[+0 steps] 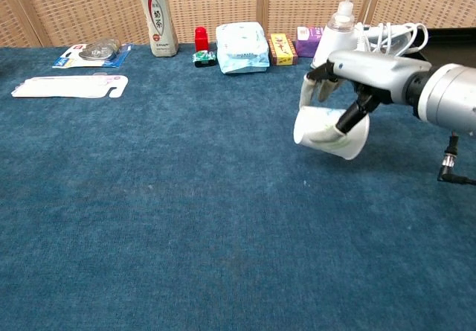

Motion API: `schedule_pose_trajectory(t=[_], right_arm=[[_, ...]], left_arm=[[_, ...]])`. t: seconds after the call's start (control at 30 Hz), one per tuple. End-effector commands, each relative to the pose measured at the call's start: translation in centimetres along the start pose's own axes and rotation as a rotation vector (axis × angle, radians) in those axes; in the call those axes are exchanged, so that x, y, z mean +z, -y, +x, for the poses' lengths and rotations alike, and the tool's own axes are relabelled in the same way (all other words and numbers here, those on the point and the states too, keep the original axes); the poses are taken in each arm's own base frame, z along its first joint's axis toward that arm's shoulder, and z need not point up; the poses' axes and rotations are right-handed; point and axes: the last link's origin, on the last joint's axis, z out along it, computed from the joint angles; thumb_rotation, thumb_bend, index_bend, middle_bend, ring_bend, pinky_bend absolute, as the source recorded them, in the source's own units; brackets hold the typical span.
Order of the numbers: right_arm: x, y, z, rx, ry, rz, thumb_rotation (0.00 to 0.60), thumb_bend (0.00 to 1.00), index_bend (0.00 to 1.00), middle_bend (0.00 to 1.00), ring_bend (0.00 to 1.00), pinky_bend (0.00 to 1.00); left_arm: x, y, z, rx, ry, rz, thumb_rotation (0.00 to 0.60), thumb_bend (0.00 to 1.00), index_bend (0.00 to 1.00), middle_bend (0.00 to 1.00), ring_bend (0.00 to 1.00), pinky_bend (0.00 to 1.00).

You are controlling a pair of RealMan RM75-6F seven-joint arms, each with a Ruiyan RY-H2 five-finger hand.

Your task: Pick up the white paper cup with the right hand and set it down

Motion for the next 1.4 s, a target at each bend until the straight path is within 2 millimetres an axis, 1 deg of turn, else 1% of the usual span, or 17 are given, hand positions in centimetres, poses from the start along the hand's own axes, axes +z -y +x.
schedule_pose_trajectory(t=[0.03,0.1,0.2,0.43,0.57,0.73,0.97,1.13,1.4], right_arm=[[0.7,-0.2,1.3,0.261,-0.018,-0.014,0.520,0.27,0.46,0.30,0.31,0.18],[1.1,-0.4,1.5,0.362,-0.024,-0.020,0.519,0.27,0.46,0.31,0.31,0.18],[1.7,-0.7,1.5,0.469,-0.022,-0.024,0.517,0.27,0.46,0.31,0.31,0.18],[3.3,-1.1,1.2,0.597,-0.020,-0.021,0.517,0.26,0.47,0.31,0.31,0.18],[4.3,-1.2,0.9,0.627,-0.036,-0.012,0.517,0.26,0.47,0.31,0.31,0.17],[5.2,-1.5,0.4,0.655,-0.050,-0.009,0.517,0.26,0.47,0.31,0.31,0.17],[6.1,-2.4,-0.3,0.686,-0.087,-0.016,0.520,0.26,0.47,0.31,0.31,0.17],[6.7,-2.8,-0.8,0.674,-0.099,-0.021,0.519,0.26,0.47,0.31,0.31,0.17],[7.3,-3.7,-1.7,0.673,-0.109,-0.044,0.518,0.26,0.46,0.31,0.31,0.17]], left_arm=[[0.0,0.0,0.1,0.003,-0.002,0.001,0.600,0.20,0.37,0.41,0.27,0.26],[0.0,0.0,0.2,0.007,-0.003,0.003,0.600,0.20,0.37,0.41,0.27,0.26],[-0.1,0.0,0.3,0.012,-0.005,0.005,0.600,0.20,0.37,0.41,0.27,0.26],[-0.1,0.0,0.6,0.020,-0.005,0.009,0.600,0.20,0.37,0.41,0.27,0.26],[-0.2,0.1,1.1,0.025,-0.013,0.014,0.600,0.20,0.37,0.41,0.27,0.26],[-0.3,0.2,1.2,0.032,-0.011,0.022,0.600,0.20,0.37,0.41,0.27,0.26],[-0.5,0.3,1.4,0.038,-0.008,0.028,0.600,0.20,0.37,0.41,0.27,0.26],[-0.6,0.4,1.6,0.041,-0.012,0.032,0.600,0.20,0.37,0.41,0.27,0.26],[-0.8,0.5,1.5,0.044,-0.006,0.037,0.600,0.20,0.37,0.41,0.27,0.26]])
